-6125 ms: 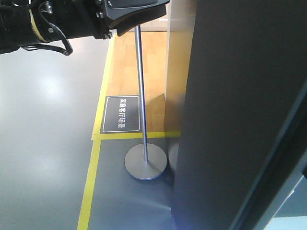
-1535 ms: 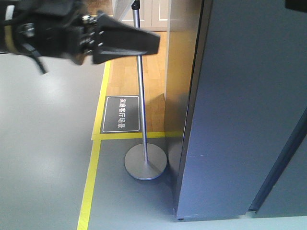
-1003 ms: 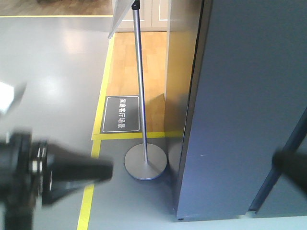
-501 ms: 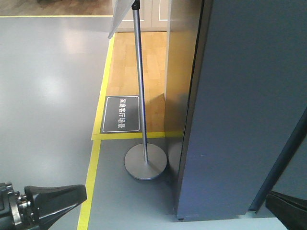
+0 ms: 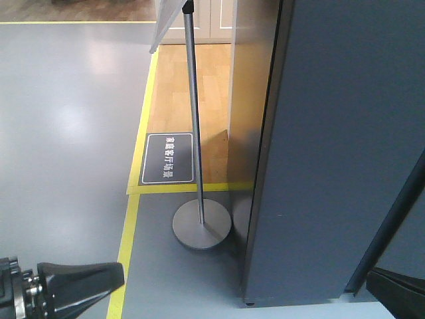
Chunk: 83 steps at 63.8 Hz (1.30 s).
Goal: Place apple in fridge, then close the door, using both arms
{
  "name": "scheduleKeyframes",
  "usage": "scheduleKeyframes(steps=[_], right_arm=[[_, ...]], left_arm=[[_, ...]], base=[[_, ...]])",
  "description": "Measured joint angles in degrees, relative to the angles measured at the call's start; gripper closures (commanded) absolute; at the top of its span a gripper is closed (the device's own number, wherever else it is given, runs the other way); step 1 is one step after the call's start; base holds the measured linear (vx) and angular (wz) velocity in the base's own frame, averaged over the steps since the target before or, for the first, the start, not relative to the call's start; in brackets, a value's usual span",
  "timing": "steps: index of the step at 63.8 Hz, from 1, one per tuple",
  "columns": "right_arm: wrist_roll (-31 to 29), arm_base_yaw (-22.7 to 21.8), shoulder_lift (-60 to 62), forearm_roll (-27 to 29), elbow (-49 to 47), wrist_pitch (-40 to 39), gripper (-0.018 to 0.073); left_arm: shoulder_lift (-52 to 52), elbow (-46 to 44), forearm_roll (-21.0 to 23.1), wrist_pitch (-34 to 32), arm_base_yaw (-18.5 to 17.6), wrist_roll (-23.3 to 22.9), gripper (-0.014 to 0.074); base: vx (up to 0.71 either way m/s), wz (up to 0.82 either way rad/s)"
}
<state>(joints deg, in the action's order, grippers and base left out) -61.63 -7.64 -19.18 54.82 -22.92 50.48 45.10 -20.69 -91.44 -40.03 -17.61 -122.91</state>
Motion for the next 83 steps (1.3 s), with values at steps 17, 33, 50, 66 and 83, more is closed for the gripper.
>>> scheduleKeyframes(steps=[17,33,50,66,83], right_arm=[[0.06,0.00,0.00,0.00,0.00,0.00,0.0563],[0.06,0.00,0.00,0.00,0.00,0.08,0.0563],[0.06,0.00,0.00,0.06,0.00,0.08,0.0563],[0.11,0.00,0.00,0.10,0.00,0.08,0.0563],[0.11,0.00,0.00,0.12,0.00,0.08,0.0563]], left_arm=[[0.00,0.00,5.96,-6.39,0.00,0.00,0.0604],[0.00,0.00,33.36,-6.05,0.00,0.00,0.0604],[0.00,0.20,40.22,-3.67,0.00,4.29,0.0604],[0.00,0.20,47.00,10.94,0.00,46.96,0.0604],[-5.16,0.20,68.95,39.38,0.00,86.48,0.0604]], base=[[0.00,0.00],[0.00,0.00],[0.00,0.00],[0.00,0.00],[0.00,0.00]])
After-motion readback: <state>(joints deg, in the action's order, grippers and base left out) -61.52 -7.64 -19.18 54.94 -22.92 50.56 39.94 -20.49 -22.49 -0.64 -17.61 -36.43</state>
